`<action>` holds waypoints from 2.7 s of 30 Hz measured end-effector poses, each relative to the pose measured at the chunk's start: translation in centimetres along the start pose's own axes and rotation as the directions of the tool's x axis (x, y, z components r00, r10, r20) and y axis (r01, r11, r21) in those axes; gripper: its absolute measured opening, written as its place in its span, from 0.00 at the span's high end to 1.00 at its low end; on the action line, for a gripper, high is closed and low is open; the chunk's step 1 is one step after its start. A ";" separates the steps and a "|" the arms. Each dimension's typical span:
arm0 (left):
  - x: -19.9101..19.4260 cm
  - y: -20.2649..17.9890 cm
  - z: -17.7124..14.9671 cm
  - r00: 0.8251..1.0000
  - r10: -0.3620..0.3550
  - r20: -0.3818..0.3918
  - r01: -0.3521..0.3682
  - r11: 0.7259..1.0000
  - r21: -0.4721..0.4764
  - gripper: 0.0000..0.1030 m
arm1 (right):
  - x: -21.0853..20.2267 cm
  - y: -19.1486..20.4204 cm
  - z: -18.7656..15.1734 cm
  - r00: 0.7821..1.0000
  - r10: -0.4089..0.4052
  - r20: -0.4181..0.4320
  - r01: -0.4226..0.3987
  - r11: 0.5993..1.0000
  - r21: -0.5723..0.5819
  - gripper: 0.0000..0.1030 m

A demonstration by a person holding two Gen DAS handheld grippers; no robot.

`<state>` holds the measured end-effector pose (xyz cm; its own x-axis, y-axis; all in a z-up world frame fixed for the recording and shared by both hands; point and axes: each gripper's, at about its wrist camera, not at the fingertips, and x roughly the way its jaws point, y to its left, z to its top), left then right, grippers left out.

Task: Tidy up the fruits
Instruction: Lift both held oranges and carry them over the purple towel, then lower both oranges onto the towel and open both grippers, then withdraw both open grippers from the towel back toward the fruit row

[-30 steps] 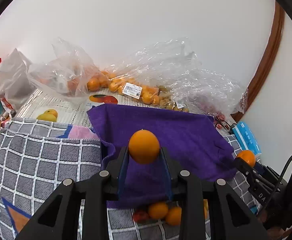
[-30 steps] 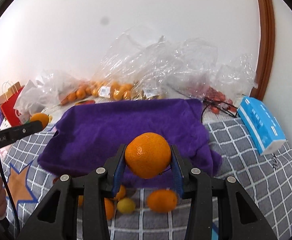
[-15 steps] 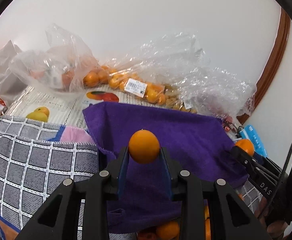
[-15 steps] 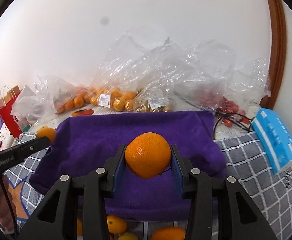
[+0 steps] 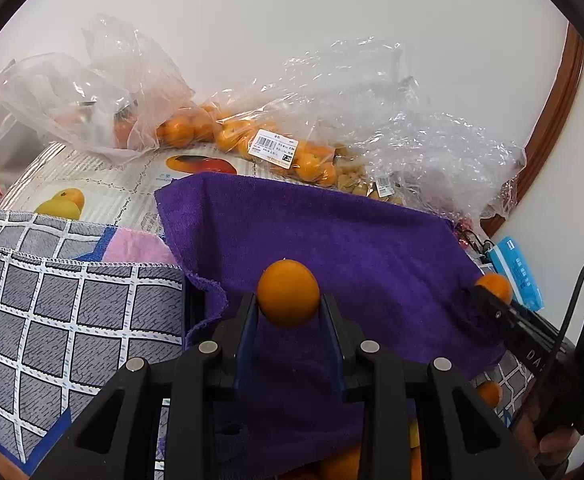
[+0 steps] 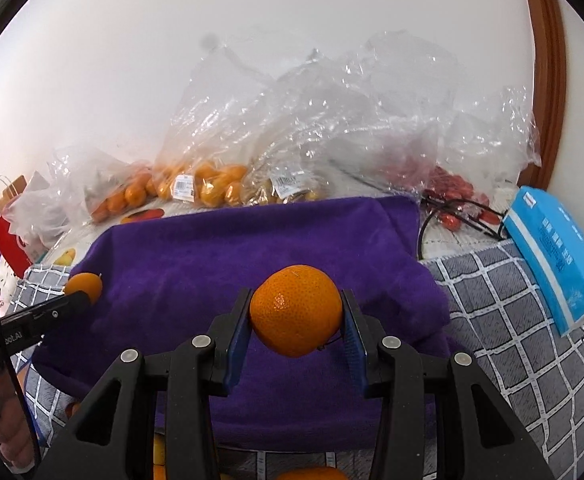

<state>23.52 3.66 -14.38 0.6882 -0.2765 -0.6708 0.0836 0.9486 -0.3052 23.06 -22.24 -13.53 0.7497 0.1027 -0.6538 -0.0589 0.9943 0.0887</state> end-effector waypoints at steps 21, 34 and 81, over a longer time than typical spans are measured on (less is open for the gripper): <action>1.8 -0.4 -0.8 0.999 0.030 -0.043 -0.029 0.999 0.024 0.71 | 2.4 1.3 -1.4 0.996 0.036 -0.083 -0.038 0.999 -0.028 0.59; 2.1 -0.6 -0.9 0.998 0.050 -0.050 -0.048 0.998 0.044 0.71 | 1.9 1.3 -1.3 0.997 0.034 -0.069 -0.036 0.999 -0.027 0.53; -1.7 -0.9 -0.4 0.990 0.015 0.142 -0.018 1.000 0.016 0.57 | -0.8 0.7 -0.7 0.999 0.022 0.044 -0.023 1.000 0.021 0.26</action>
<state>21.95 3.19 -13.22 0.7846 -0.2373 -0.5729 0.0828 0.9557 -0.2824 22.00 -21.61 -13.46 0.7767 0.1235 -0.6176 -0.0624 0.9909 0.1197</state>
